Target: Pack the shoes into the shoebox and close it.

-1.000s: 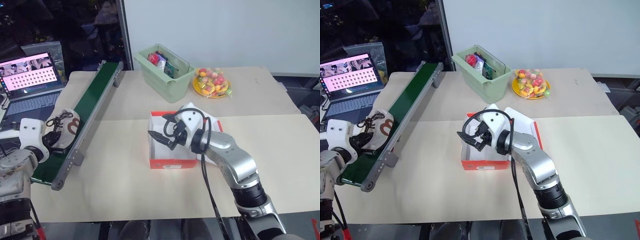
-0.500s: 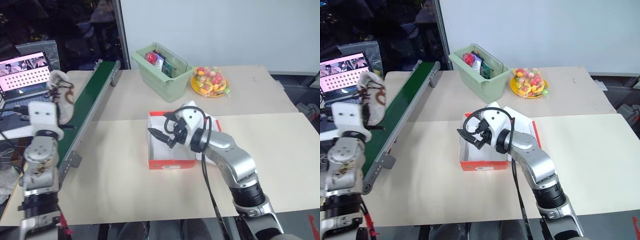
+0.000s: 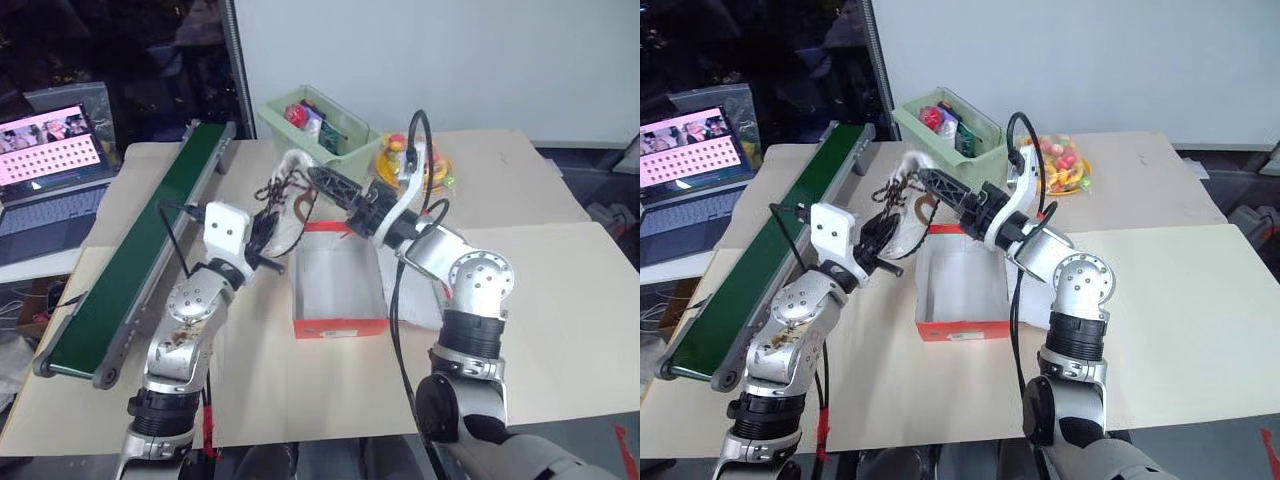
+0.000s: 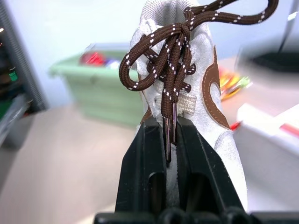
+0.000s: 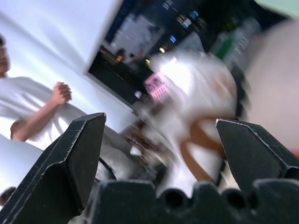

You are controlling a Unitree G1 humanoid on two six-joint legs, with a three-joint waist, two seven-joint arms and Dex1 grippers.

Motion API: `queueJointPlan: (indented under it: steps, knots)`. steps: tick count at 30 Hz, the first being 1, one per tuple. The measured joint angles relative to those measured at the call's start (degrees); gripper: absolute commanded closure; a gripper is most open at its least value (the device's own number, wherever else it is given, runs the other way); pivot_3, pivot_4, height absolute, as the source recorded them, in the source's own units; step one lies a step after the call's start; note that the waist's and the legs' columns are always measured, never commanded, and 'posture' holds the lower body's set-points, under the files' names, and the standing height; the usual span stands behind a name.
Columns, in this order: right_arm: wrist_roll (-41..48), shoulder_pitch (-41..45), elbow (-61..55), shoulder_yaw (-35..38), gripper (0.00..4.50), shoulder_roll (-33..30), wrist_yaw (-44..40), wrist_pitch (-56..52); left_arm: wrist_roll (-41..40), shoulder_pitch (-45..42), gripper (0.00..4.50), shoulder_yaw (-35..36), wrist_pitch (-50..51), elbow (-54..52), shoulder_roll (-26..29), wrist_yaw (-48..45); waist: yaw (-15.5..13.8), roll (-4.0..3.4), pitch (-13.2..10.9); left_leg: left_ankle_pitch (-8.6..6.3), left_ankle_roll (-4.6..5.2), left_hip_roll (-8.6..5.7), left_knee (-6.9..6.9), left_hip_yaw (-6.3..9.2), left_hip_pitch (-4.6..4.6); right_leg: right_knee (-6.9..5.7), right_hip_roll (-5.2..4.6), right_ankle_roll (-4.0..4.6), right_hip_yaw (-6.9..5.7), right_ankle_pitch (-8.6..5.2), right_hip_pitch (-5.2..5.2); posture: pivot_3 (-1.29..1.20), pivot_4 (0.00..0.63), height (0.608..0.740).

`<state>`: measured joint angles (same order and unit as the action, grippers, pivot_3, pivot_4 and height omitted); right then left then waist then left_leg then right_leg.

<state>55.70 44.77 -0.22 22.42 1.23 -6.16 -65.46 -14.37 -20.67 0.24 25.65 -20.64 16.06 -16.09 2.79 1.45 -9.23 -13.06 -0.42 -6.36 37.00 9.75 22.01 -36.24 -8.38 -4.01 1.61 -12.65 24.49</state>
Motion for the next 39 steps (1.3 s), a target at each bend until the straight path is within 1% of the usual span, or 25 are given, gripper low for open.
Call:
queueJointPlan:
  steps: [4,10,19,24,28,33,35,36,38,39]
  knots:
    - [1.45,0.0,0.83,0.27,0.0,-0.49,1.7,-1.12,-1.05,-0.77,4.47,0.05,2.12,-0.18,0.04,-0.39,0.4,0.0,0.0,-0.06,0.1,0.02,0.01,-0.3,-0.07,0.02,0.05,0.0,0.22,0.0,0.04,0.0,0.15,0.74]
    - [1.87,0.0,0.83,0.11,0.0,-1.47,2.47,-1.22,-1.4,-1.03,4.47,1.49,2.16,0.22,1.51,-0.86,0.31,0.0,0.0,-0.08,0.13,0.03,0.02,-0.38,-0.06,0.03,0.06,-0.01,0.28,0.0,0.06,0.0,0.15,0.74]
    - [1.88,0.01,1.87,-0.65,0.0,-1.61,2.58,-1.17,-1.4,-1.15,4.47,1.56,2.14,0.32,1.54,-0.92,0.18,0.0,0.0,-0.09,0.15,0.04,0.02,-0.44,-0.05,0.02,0.07,-0.01,0.35,0.01,0.1,0.0,0.15,0.74]
    - [1.82,1.3,3.83,-1.35,0.0,-0.29,2.47,-0.13,-1.4,-2.01,4.47,1.04,2.14,0.53,1.13,-0.96,0.21,0.0,0.0,-0.09,0.15,0.06,0.02,-0.49,-0.03,0.01,0.09,-0.01,0.42,0.01,0.17,0.0,0.15,0.74]
    - [1.16,3.41,6.97,-2.2,0.0,1.4,1.35,2.74,-1.51,-2.09,4.47,0.13,2.14,0.6,0.4,-1.85,0.22,0.0,0.0,-0.09,0.15,0.06,0.02,-0.52,0.01,-0.02,0.1,-0.01,0.46,0.01,0.24,0.0,0.15,0.74]
    - [0.64,4.86,10.56,-2.66,0.0,2.04,0.36,5.48,-1.56,-2.29,4.47,0.18,2.17,0.92,-0.05,-2.09,0.22,0.0,0.0,-0.08,0.14,0.07,0.02,-0.59,0.12,-0.11,0.11,-0.01,0.57,0.02,0.45,0.0,0.15,0.74]
    - [0.49,5.19,11.03,-2.92,0.52,1.99,-0.14,6.28,-1.56,-2.7,4.5,0.39,2.17,1.09,-0.05,-2.1,0.26,0.0,0.0,-0.08,0.14,0.07,0.05,-0.62,0.23,-0.52,0.11,0.0,0.61,0.02,0.59,0.0,0.15,0.74]
    - [0.21,5.23,11.02,-3.15,0.66,1.96,-0.4,6.68,-1.55,-2.99,4.5,0.48,2.17,1.16,-0.03,-2.12,0.29,0.0,0.0,-0.08,0.14,0.07,0.08,-0.62,0.27,-0.55,0.11,0.0,0.62,0.02,0.62,0.0,0.15,0.74]
    - [-0.42,5.23,10.94,-3.64,1.32,1.75,-0.79,7.52,-1.55,-3.22,4.5,0.66,2.16,1.23,-0.02,-2.13,0.38,0.0,0.0,-0.08,0.14,0.07,0.08,-0.63,0.27,-0.55,0.11,-0.01,0.63,0.02,0.63,0.0,0.15,0.74]
    - [-0.51,5.24,10.93,-3.73,1.74,1.69,-0.81,7.6,-1.55,-3.23,4.5,0.73,2.16,1.25,-0.02,-2.13,0.43,0.0,0.0,-0.08,0.14,0.07,0.08,-0.63,0.27,-0.55,0.11,0.0,0.63,0.02,0.63,0.0,0.15,0.74]
